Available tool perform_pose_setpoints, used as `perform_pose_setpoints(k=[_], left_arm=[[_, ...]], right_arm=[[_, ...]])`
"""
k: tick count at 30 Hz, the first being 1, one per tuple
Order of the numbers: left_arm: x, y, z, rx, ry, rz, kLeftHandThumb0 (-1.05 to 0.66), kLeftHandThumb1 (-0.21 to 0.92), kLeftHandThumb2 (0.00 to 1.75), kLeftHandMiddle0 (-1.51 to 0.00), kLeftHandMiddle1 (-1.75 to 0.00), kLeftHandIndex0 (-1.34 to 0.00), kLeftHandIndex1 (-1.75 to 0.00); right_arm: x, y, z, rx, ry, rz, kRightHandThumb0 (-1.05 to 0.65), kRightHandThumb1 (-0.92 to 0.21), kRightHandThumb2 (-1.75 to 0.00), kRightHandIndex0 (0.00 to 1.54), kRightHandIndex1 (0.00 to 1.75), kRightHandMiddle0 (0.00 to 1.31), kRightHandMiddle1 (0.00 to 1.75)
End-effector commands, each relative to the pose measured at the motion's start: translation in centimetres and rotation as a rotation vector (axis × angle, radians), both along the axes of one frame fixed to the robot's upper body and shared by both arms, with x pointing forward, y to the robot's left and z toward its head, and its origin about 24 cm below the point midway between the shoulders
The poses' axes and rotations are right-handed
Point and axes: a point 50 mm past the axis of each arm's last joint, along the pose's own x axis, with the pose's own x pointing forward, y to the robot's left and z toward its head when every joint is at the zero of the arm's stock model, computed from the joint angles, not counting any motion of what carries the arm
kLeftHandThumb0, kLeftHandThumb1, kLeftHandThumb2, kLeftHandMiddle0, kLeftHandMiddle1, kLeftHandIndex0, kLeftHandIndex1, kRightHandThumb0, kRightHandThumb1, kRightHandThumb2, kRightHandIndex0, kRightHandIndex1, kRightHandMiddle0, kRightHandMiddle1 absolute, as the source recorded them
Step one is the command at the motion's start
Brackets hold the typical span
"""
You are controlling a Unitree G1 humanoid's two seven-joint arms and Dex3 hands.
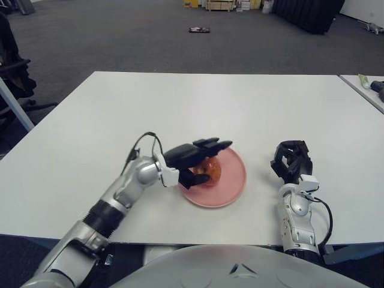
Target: Put the apple into the plate.
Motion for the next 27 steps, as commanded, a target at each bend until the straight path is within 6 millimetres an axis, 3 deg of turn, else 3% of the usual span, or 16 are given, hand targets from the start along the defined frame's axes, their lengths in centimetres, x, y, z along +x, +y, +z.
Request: perform_pose_setpoints(k=[1, 11, 16, 19, 21, 24, 27], left_arm=[[0.0, 1.2, 0.7, -0.052, -0.013, 0.098, -1.01, 0.92, 0.92, 0.0, 0.0, 0.0, 0.0], [-0.5, 2.5, 0.4, -0.403, 0.028, 0.478, -1.03, 0.92, 1.04, 0.0, 0.0, 0.0, 0.0], [-1.2, 4.6, 0.3, -0.557, 0.022, 0.69, -0.95, 0.92, 1.07, -0.01, -0.02, 0.0, -0.04], [-1.6, 6.6, -0.5, -0.618, 0.014, 0.795, -0.86, 0.92, 1.07, -0.02, -0.34, 0.0, -0.52], [-1.7, 7.2, -0.8, -0.674, 0.0, 0.848, -0.8, 0.92, 1.07, -0.06, -0.71, -0.02, -1.06], [-1.6, 7.6, -1.5, -0.784, 0.011, 0.923, -0.75, 0.92, 1.06, -0.16, -0.98, -0.1, -1.42], [-1.6, 7.6, -1.9, -0.849, 0.002, 0.987, -0.7, 0.92, 1.04, -0.22, -1.13, -0.16, -1.6]], right_arm=[[0.2, 0.1, 0.3, 0.002, -0.016, -0.002, -0.38, -0.66, -0.88, 0.55, 1.34, 0.35, 1.75], [0.2, 0.1, 0.3, -0.006, -0.016, -0.002, -0.38, -0.67, -0.88, 0.55, 1.33, 0.34, 1.75], [0.2, 0.1, 0.3, 0.002, -0.012, 0.002, -0.38, -0.67, -0.88, 0.56, 1.33, 0.35, 1.75], [0.2, 0.1, 0.3, 0.001, -0.011, 0.002, -0.38, -0.66, -0.88, 0.56, 1.34, 0.35, 1.75], [0.2, 0.1, 0.3, -0.002, -0.01, 0.001, -0.38, -0.66, -0.88, 0.56, 1.34, 0.35, 1.75], [0.2, 0.0, 0.3, -0.005, -0.007, -0.001, -0.38, -0.66, -0.88, 0.56, 1.34, 0.35, 1.75], [0.2, 0.0, 0.3, -0.005, -0.005, -0.001, -0.38, -0.66, -0.89, 0.56, 1.35, 0.35, 1.75]])
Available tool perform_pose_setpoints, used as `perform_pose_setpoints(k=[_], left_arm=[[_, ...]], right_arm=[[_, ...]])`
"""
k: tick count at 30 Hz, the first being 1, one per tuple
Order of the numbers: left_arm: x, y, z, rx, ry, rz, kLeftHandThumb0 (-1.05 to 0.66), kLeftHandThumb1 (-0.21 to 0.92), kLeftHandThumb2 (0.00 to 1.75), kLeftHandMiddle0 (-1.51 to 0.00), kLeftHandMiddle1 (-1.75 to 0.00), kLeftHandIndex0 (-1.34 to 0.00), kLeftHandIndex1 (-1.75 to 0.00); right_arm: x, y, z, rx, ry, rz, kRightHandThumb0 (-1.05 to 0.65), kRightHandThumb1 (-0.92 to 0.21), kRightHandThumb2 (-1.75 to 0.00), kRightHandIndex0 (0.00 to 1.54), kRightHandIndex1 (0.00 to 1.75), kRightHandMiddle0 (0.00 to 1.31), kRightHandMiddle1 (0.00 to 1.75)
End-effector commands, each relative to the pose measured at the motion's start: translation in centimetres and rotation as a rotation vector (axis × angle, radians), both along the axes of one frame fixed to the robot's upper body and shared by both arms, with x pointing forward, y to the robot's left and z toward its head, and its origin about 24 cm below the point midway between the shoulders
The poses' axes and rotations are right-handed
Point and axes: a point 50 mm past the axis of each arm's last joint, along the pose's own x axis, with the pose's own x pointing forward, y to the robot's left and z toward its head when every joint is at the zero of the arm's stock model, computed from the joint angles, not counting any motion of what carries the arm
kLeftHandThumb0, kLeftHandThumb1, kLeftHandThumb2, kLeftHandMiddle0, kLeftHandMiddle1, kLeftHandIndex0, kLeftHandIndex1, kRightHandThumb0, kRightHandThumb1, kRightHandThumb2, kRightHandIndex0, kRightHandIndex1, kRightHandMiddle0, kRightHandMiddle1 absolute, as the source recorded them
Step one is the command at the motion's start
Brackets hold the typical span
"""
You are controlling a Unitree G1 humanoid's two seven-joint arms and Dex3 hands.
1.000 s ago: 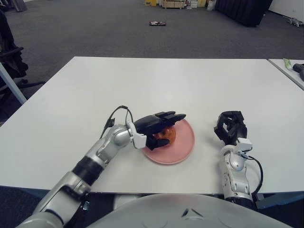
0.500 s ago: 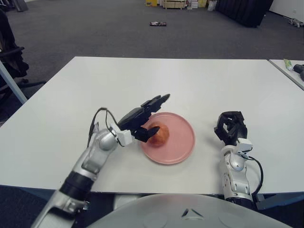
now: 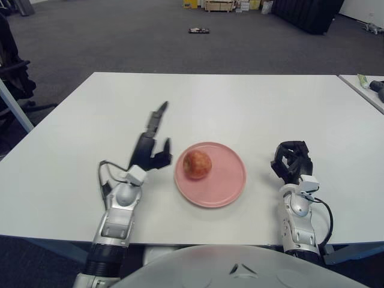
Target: Put the apple into the plate.
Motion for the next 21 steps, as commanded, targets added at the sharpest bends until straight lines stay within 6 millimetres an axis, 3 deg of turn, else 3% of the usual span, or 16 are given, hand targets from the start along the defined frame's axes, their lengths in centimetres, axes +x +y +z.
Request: perform_pose_setpoints(k=[1, 8, 16, 21], left_arm=[[0.1, -0.2, -0.3, -0.082, -0.032, 0.094, -0.69, 0.92, 1.04, -0.24, -1.17, -0.18, -1.65], [-0.2, -0.2, -1.0, -0.069, -0.041, 0.233, -0.68, 0.92, 1.05, -0.36, -1.39, -0.31, -1.74], [-0.6, 1.2, -2.9, -0.03, 0.115, 0.35, -0.58, 0.92, 1.07, -0.44, -1.41, -0.47, -1.75], [-0.7, 1.3, -3.1, -0.022, 0.157, 0.372, -0.56, 0.92, 1.08, -0.46, -1.4, -0.5, -1.75]], right_arm=[[0.3, 0.1, 0.4, 0.0, -0.014, 0.002, -0.38, -0.66, -0.89, 0.56, 1.35, 0.35, 1.75], [0.4, 0.2, 0.5, 0.005, -0.021, 0.005, -0.39, -0.65, -0.89, 0.57, 1.35, 0.35, 1.75], [0.4, 0.3, 0.4, 0.011, -0.014, 0.015, -0.39, -0.65, -0.9, 0.57, 1.35, 0.36, 1.75], [0.4, 0.2, 0.4, 0.014, -0.012, 0.017, -0.39, -0.65, -0.9, 0.57, 1.34, 0.35, 1.75]])
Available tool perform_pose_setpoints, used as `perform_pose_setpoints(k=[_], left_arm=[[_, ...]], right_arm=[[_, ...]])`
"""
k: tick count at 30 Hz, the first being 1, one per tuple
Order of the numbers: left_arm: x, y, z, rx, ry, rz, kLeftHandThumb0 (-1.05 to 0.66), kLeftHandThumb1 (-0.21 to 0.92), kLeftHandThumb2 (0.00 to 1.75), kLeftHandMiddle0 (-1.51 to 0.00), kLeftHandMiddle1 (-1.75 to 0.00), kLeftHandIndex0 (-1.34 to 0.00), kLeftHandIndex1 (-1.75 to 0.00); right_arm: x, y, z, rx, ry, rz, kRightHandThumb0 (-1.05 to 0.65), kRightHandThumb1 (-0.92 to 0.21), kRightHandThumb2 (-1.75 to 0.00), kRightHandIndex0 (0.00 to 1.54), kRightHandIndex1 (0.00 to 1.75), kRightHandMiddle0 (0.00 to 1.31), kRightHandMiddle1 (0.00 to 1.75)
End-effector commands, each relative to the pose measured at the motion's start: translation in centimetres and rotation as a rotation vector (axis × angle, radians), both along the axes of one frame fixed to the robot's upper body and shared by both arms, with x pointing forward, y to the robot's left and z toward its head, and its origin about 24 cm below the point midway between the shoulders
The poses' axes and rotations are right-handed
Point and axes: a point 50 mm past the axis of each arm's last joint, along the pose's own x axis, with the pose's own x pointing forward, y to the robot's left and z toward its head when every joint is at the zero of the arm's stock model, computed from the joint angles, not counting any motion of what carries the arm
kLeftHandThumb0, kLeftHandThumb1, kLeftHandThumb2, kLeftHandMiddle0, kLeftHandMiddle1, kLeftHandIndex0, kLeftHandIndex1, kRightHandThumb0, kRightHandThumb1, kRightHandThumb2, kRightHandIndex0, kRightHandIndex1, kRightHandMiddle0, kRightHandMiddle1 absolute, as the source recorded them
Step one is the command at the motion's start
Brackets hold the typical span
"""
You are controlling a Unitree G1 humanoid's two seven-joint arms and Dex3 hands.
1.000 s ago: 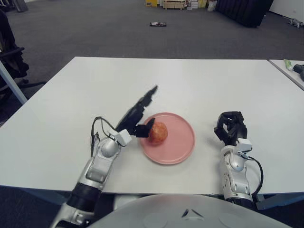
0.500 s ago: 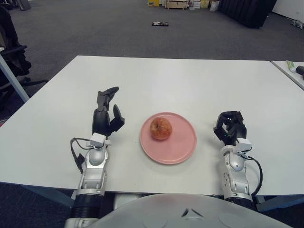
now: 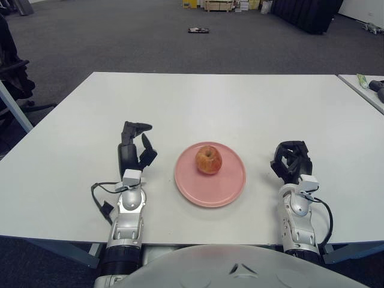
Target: Put the apple into the plate.
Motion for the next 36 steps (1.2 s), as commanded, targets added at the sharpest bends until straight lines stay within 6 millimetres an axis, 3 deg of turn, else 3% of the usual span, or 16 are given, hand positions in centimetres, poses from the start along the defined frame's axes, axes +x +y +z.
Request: perform_pose_setpoints(k=[1, 9, 18, 24, 31, 33, 36], left_arm=[[-0.1, 0.2, -0.3, 0.01, 0.041, 0.026, -0.56, 0.92, 1.08, -0.46, -1.4, -0.5, -1.75], [0.5, 0.4, -3.9, 0.013, 0.135, 0.005, -0.54, 0.92, 1.1, -0.57, -1.44, -0.48, -1.75], [0.3, 0.2, -4.3, -0.004, 0.095, -0.074, -0.5, 0.89, 1.15, -0.63, -1.34, -0.49, -1.71], [0.0, -0.1, -4.5, -0.032, 0.114, -0.091, -0.44, 0.81, 1.24, -0.6, -1.27, -0.51, -1.65], [-0.3, -0.2, -4.9, -0.077, 0.189, -0.101, -0.4, 0.74, 1.3, -0.58, -1.3, -0.45, -1.67], [-0.4, -0.2, -5.0, -0.1, 0.201, -0.098, -0.39, 0.71, 1.04, -0.58, -1.29, -0.38, -1.72], [-0.5, -0.3, -4.9, -0.127, 0.207, -0.094, -0.38, 0.71, 0.91, -0.57, -1.28, -0.34, -1.73]], right_arm=[[0.3, 0.2, 0.4, 0.01, -0.015, 0.011, -0.39, -0.65, -0.89, 0.57, 1.34, 0.35, 1.75], [0.4, 0.3, 0.3, 0.003, -0.004, 0.02, -0.38, -0.67, -0.88, 0.56, 1.34, 0.34, 1.75], [0.5, 0.3, 0.3, 0.0, 0.006, 0.026, -0.38, -0.68, -0.86, 0.56, 1.34, 0.34, 1.75], [0.5, 0.3, 0.2, -0.01, 0.011, 0.035, -0.38, -0.68, -0.86, 0.55, 1.34, 0.33, 1.75], [0.5, 0.4, 0.2, -0.006, 0.009, 0.041, -0.38, -0.68, -0.86, 0.55, 1.34, 0.33, 1.75], [0.5, 0.4, 0.2, -0.004, 0.007, 0.044, -0.38, -0.68, -0.86, 0.55, 1.34, 0.33, 1.75], [0.5, 0.4, 0.2, 0.0, 0.007, 0.045, -0.38, -0.68, -0.86, 0.55, 1.34, 0.33, 1.75]])
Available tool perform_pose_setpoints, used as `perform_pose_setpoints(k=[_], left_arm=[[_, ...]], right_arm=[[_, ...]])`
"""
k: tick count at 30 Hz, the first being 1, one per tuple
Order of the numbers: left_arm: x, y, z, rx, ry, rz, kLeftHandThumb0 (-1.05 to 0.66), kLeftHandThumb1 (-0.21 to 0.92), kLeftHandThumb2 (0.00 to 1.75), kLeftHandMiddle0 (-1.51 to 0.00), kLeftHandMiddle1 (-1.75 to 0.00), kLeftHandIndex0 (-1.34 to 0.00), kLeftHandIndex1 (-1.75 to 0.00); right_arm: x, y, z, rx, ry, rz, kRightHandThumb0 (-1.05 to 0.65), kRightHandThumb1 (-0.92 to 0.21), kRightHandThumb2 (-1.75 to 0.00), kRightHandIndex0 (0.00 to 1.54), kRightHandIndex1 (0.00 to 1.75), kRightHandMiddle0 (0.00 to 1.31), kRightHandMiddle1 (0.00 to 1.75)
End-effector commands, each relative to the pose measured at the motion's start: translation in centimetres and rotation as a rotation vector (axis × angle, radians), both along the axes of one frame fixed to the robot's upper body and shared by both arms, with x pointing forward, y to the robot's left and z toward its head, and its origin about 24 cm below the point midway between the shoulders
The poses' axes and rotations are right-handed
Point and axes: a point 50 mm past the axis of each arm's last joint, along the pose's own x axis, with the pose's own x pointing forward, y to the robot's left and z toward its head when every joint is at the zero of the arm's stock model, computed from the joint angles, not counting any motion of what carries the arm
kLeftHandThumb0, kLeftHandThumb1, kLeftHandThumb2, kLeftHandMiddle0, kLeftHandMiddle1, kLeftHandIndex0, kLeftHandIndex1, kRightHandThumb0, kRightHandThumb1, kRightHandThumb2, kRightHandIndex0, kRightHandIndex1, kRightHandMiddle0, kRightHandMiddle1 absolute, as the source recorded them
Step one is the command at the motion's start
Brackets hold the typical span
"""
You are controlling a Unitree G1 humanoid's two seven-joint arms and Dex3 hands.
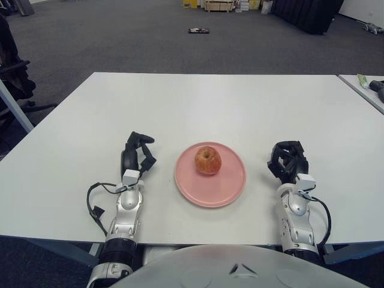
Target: Put the apple into the plate.
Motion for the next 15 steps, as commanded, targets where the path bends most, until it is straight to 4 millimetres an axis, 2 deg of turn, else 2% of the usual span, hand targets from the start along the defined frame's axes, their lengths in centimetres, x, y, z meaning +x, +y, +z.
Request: perform_pose_setpoints(k=[1, 6, 15], left_arm=[[-0.84, -0.28, -0.91, -0.041, 0.057, 0.007, -0.38, 0.71, 0.88, -0.57, -1.28, -0.33, -1.74], [-1.12, -0.67, -0.76, -0.097, 0.061, 0.004, -0.37, 0.76, 0.76, -0.54, -1.31, -0.29, -1.75], [-1.42, -0.89, -0.39, -0.144, 0.093, -0.011, -0.36, 0.8, 0.69, -0.52, -1.31, -0.26, -1.75]], right_arm=[[0.36, 0.11, 0.3, 0.008, -0.013, 0.006, -0.38, -0.68, -0.86, 0.54, 1.33, 0.33, 1.75], [0.37, 0.27, 0.36, 0.027, -0.012, -0.005, -0.38, -0.7, -0.83, 0.54, 1.32, 0.32, 1.75], [0.35, 0.53, 0.44, 0.038, -0.009, -0.012, -0.37, -0.71, -0.81, 0.55, 1.31, 0.31, 1.75]])
